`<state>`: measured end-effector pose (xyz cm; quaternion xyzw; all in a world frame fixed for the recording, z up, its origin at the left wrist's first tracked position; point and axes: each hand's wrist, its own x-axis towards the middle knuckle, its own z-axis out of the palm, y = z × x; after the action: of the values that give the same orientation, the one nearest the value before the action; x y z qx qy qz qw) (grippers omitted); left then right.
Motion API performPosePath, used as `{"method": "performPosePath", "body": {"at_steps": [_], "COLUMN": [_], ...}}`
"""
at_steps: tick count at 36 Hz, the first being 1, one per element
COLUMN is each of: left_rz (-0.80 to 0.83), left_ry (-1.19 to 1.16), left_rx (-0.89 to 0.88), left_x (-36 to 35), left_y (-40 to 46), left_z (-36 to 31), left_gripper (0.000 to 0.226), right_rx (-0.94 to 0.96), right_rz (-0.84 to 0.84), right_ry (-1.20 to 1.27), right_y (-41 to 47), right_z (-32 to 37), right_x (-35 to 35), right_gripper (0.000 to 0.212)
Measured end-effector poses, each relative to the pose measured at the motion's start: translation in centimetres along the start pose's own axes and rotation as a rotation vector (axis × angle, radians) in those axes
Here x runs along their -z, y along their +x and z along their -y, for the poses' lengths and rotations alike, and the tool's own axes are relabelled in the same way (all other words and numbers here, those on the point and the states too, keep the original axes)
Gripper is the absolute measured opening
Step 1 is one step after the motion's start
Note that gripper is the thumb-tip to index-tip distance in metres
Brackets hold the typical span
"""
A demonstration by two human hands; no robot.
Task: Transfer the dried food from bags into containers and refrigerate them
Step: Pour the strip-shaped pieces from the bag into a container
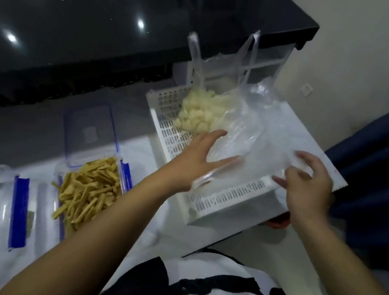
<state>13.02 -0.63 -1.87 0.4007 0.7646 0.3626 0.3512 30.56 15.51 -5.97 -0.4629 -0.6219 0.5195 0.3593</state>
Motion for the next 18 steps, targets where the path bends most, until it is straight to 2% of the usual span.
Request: {"method": "performPosePath", "body": {"at_steps": [2, 5, 7, 10, 12, 14, 16, 18], "left_rz": [-0.026, -0.083, -0.153, -0.278, -0.336, -0.381, -0.334, -0.242], "left_ry": [0.005, 0.047, 0.026, -0.218, -0.287, -0.299, -0.214, 0.026], "left_rx": [0.030, 0.034, 0.049, 0.148, 0.171, 0.136, 0.089, 0.107], "left_x": [-0.9, -0.8, -0.3, 0.9, 1.7, 2.4, 2.6, 1.4], "left_y": [1.0, 2.2, 2.5, 2.4, 2.2, 1.6, 0.7, -0.1], "left_z": [0.1, 1.2, 2.0, 1.5, 1.1, 0.6, -0.2, -0.6], "left_gripper": [0.072, 0.043, 0.040, 0.041, 0.034, 0.028, 0.035, 0.057], "right_rx": [0.115, 0.148, 0.235, 0.401, 0.490, 0.616, 0.703, 0.727], "right_rz": [0.105, 0.215, 0.255, 0.347, 0.531, 0.754, 0.945, 1.078], "right_ry": [-0.242, -0.389, -0.489, -0.568, -0.606, -0.795, -1.010, -1.183], "right_y": [0.3, 1.1, 1.5, 2.4, 3.4, 4.6, 5.5, 6.1], "right_z": [-1.3, -2.1, -1.8, 0.0, 1.5, 2.0, 1.5, 0.1], "right_x": [0.5, 0.9, 1.0, 0.8, 0.2, -0.9, -2.5, -4.3], "right_gripper": [0.038, 0.046, 0.047, 0.052, 0.060, 0.074, 0.083, 0.086]}}
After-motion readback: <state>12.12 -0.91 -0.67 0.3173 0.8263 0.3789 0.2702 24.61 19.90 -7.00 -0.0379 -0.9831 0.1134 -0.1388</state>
